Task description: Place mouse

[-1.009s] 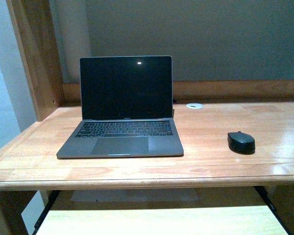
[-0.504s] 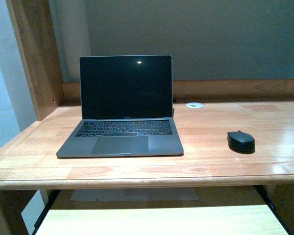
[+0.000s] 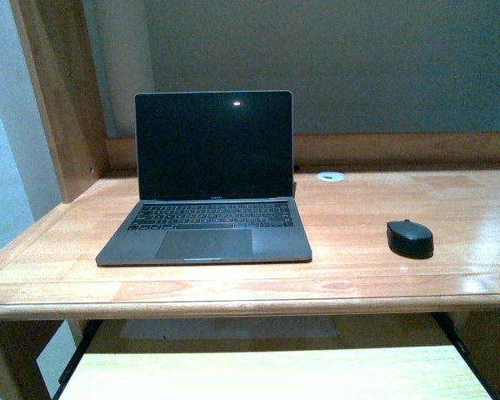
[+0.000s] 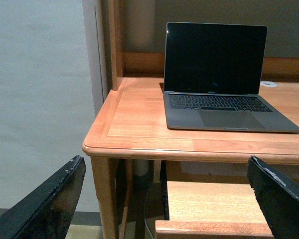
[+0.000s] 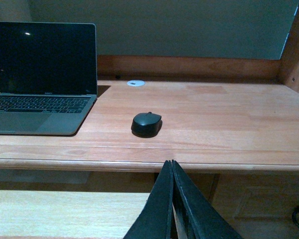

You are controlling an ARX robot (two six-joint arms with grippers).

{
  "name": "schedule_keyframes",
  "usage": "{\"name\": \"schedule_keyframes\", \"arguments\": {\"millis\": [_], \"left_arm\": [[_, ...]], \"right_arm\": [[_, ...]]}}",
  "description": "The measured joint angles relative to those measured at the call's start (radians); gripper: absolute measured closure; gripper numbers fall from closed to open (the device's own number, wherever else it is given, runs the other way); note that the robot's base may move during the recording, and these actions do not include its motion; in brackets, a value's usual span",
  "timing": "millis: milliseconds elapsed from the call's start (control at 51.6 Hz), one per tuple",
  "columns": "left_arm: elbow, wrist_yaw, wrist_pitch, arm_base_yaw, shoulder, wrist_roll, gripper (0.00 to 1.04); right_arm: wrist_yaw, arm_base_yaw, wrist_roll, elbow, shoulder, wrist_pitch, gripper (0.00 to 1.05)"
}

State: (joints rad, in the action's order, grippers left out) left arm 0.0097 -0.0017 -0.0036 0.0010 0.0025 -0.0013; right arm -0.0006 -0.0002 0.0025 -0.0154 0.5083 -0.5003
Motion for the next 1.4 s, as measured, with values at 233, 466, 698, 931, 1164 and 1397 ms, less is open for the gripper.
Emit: {"name": "schedule_keyframes", "arguments": {"millis": [233,466,698,931,1164,1397], "left_arm": [[0.000,0.000,0.000,0.000,0.000,0.000,0.07],[0.000,0.000,0.000,0.000,0.000,0.000,0.07],[0.000,0.000,0.000,0.000,0.000,0.000,0.07],[0.000,0.000,0.000,0.000,0.000,0.000,0.07],[0.000,0.001,0.002,0.000,0.000,0.000,0.07],[0.000,0.000,0.000,0.000,0.000,0.000,0.07]], "right_arm": [[0.000,0.000,0.000,0.000,-0.112,0.106,1.03],[0.000,0.000,0.000,0.000,-0.203,0.194,1.03],[0.000,0.000,0.000,0.000,-0.284,0.272,1.03],[0.000,0.000,0.000,0.000,-0.349,0.349,1.03],[0.000,0.000,-0.001,0.000,-0.499,0.511,1.03],[0.000,0.000,-0.003,0.000,-0.499,0.503,0.71]]}}
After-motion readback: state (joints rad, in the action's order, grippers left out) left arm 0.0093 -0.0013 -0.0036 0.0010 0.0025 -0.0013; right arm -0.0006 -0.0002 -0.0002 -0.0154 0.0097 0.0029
